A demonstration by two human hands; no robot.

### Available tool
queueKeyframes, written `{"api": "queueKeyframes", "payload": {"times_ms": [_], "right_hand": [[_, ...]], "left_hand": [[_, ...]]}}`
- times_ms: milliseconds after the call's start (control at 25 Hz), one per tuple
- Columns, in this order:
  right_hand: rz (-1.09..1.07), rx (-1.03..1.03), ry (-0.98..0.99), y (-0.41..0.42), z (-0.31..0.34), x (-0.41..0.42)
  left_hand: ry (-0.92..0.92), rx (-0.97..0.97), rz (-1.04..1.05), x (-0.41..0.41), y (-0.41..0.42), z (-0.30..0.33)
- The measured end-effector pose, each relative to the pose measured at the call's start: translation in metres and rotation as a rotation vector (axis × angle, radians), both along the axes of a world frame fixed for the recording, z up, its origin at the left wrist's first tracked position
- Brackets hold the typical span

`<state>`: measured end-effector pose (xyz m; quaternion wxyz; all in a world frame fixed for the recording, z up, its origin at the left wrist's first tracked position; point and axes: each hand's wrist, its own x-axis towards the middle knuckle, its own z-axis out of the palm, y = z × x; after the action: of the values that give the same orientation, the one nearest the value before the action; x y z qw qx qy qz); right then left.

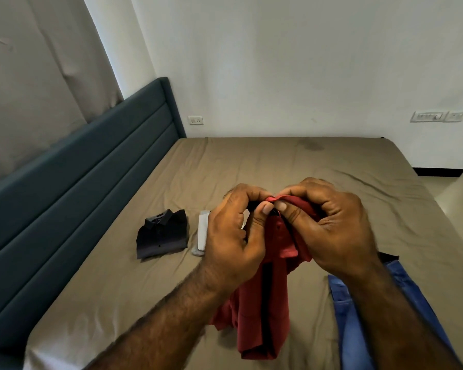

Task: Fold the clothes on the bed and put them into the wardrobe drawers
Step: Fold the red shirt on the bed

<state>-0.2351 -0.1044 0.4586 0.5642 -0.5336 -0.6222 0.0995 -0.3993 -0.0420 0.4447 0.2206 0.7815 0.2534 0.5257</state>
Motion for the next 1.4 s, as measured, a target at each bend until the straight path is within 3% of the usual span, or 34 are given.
{"api": "queueKeyframes", "payload": {"times_ms": [200,440,640,760,800,880,920,960,1000,1040,1080,1160,1200,1240,1280,1320,1360,1400], "right_hand": [[-0.093,0.188,-0.316,-0.004,-0.006,-0.010],[-0.258,0.313,-0.380,0.001,-0.017,-0.016],[-0.234,0.247,-0.316,0.005,-0.025,-0.018],[-0.269,0.094,-0.267,0.012,-0.033,-0.021],[-0.297,0.045,-0.207,0.015,-0.034,-0.021],[-0.311,-0.018,-0.048,0.019,-0.029,-0.024],[-0.288,-0.025,0.019,0.019,-0.023,-0.025],[-0.246,-0.035,0.061,0.018,-0.019,-0.025],[-0.168,-0.070,0.102,0.017,-0.016,-0.026],[-0.037,-0.126,0.176,0.014,-0.012,-0.026],[0.140,-0.224,0.266,0.008,-0.009,-0.023],[0.515,-0.645,0.387,-0.004,-0.017,-0.016],[0.617,-0.903,0.245,-0.011,-0.028,-0.010],[0.638,-1.126,-0.052,-0.013,-0.051,-0.004],[0.552,-1.209,-0.372,-0.014,-0.075,0.004],[0.389,-1.233,-0.556,-0.013,-0.093,0.008],[0.216,-1.166,-0.481,-0.011,-0.098,0.013],[0.084,-0.992,-0.138,-0.007,-0.098,0.012]], "left_hand": [[0.011,0.220,0.110,-0.007,-0.004,0.001],[0.035,0.526,0.217,-0.007,-0.007,-0.011],[-0.035,0.056,0.064,-0.003,-0.005,-0.004],[0.078,0.007,0.092,-0.005,0.010,-0.016],[0.171,-0.098,0.163,-0.007,0.019,-0.028],[0.414,-0.605,0.323,-0.021,0.041,-0.069],[0.446,-1.047,0.261,-0.026,0.054,-0.101],[0.408,-1.506,0.099,-0.029,0.058,-0.123],[0.280,-1.770,-0.070,-0.031,0.060,-0.147],[0.083,-1.870,-0.202,-0.027,0.057,-0.159],[-0.151,-1.859,-0.297,-0.019,0.059,-0.159],[-0.439,-1.714,-0.209,-0.004,0.069,-0.144],[-0.545,-1.693,-0.159,0.005,0.076,-0.136],[-0.630,-1.636,-0.089,0.010,0.090,-0.131],[-0.699,-1.566,-0.083,0.012,0.098,-0.124],[-0.752,-1.497,-0.154,0.011,0.101,-0.118],[-0.745,-1.447,-0.261,0.012,0.094,-0.106],[-0.698,-1.400,-0.348,0.008,0.086,-0.100]]}}
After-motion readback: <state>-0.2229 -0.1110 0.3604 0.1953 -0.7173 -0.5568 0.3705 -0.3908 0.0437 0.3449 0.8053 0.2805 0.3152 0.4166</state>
